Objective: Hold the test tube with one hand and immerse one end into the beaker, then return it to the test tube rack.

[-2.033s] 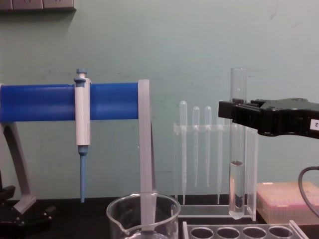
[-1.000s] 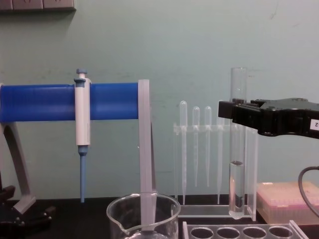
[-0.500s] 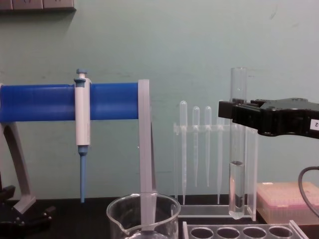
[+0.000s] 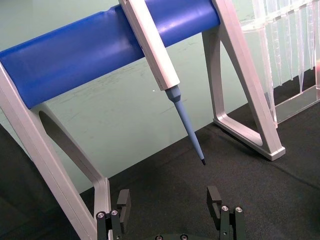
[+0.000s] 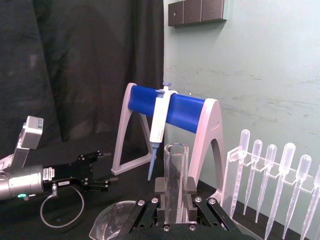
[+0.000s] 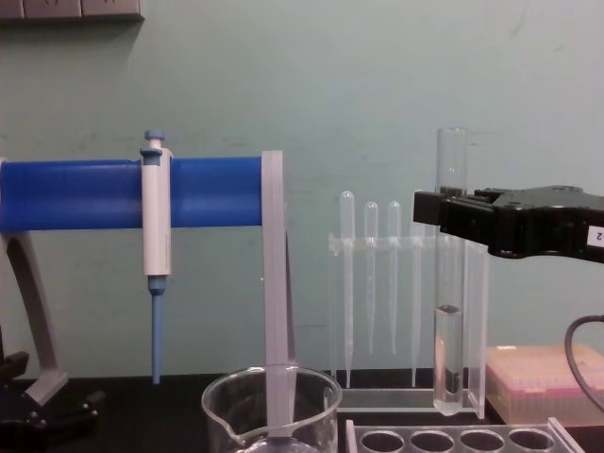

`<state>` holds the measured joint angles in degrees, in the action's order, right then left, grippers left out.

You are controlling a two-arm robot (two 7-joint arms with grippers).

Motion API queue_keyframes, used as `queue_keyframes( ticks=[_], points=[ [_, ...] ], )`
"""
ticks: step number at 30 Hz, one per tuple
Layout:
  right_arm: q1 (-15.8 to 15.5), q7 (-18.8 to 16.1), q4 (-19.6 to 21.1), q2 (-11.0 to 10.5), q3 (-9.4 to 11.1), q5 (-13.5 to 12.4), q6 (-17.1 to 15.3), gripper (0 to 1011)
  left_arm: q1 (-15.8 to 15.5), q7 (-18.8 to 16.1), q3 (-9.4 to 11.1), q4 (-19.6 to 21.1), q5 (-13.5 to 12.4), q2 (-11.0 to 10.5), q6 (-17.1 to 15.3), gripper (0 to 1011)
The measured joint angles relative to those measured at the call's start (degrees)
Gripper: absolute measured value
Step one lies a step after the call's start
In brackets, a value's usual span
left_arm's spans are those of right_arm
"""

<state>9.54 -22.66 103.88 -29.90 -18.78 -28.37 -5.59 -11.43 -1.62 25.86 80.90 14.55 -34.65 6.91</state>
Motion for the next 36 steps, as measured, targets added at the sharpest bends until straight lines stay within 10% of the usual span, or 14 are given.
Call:
queue_keyframes(
  ticks=[14,36],
  points=[
    [0.62,0.0,0.86,-0.05,-0.31,0.26,-0.23,224,0.0,0.0,0.0,0.0,0.0,0.0,0.0,1000],
    [11.83,-5.34,-13.01,10.02,-11.12,2.35,5.97,224,0.0,0.0,0.0,0.0,0.0,0.0,0.0,1000]
  ],
)
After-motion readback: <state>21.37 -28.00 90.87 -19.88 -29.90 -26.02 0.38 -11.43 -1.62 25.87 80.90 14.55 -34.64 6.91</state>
